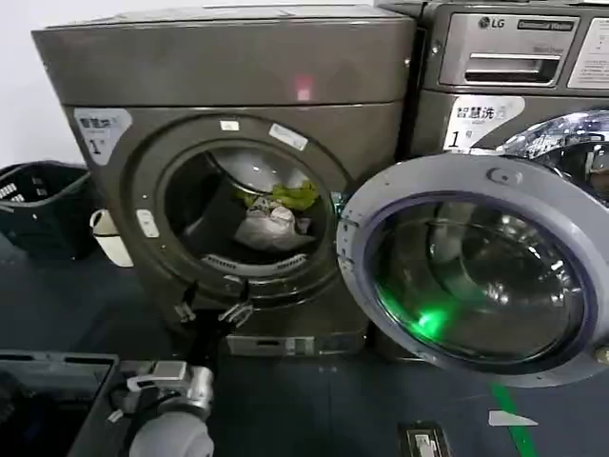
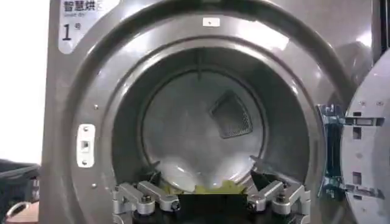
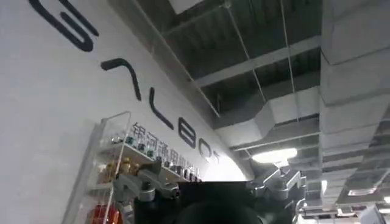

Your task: Grasp the clothes from the dryer.

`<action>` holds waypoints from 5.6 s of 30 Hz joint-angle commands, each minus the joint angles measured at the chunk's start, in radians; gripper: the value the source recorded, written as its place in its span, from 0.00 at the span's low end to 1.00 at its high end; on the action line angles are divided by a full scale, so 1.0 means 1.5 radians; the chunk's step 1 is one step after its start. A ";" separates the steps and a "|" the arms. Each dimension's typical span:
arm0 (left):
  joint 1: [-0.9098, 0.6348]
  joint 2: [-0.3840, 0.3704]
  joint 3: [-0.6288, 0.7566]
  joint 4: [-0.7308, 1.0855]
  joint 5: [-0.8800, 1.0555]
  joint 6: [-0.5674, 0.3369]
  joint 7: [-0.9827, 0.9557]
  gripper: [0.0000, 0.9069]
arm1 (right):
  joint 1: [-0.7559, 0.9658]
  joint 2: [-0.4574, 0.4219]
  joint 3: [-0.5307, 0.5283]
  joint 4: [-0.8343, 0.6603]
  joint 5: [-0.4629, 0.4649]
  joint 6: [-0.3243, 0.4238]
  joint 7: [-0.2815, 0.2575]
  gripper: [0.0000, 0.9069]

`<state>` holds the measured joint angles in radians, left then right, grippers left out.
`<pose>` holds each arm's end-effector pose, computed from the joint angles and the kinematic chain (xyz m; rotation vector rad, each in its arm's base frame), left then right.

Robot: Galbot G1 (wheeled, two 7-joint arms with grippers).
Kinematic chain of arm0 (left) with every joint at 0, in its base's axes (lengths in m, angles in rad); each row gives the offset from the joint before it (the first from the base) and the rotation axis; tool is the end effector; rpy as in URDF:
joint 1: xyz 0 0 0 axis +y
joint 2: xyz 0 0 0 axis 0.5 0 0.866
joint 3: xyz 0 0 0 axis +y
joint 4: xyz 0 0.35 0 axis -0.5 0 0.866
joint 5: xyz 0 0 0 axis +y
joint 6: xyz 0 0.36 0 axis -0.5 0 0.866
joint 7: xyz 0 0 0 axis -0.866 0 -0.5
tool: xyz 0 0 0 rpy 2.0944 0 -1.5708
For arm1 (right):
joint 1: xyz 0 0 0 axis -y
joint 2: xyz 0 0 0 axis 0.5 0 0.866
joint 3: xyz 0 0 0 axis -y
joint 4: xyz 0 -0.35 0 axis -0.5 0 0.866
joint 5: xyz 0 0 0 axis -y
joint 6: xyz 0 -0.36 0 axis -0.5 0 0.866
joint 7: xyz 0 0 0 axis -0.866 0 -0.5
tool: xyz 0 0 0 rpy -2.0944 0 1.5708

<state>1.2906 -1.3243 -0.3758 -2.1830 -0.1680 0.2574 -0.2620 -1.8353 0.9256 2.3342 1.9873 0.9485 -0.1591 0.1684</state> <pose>0.2468 -0.0071 -0.2152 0.0003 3.0674 0.0346 -0.0346 -0.3784 0.0759 1.2541 2.1432 -0.4761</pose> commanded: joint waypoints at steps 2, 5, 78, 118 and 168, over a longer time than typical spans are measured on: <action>-0.003 0.000 -0.001 -0.001 -0.001 0.001 0.000 1.00 | 0.001 0.001 0.001 -0.001 0.003 0.003 -0.001 1.00; -0.002 -0.001 -0.001 -0.002 0.000 0.003 0.000 1.00 | 0.001 0.000 0.002 -0.001 0.004 0.003 -0.002 1.00; -0.362 -0.070 0.072 0.393 0.017 -0.031 0.018 1.00 | -0.022 -0.008 0.048 -0.011 -0.068 -0.029 0.059 1.00; -0.906 -0.074 0.462 1.223 0.455 -0.187 0.747 1.00 | -0.028 0.001 0.061 -0.014 -0.067 -0.031 0.030 1.00; -0.762 -0.048 0.311 1.047 0.221 -0.209 0.508 0.00 | -0.006 -0.005 0.029 -0.012 -0.070 -0.055 0.044 1.00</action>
<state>0.0047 -1.4038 0.3492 -0.4136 0.2439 -0.1526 0.7876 -1.8538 0.9172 2.3953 1.9621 0.8450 -0.2408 0.2331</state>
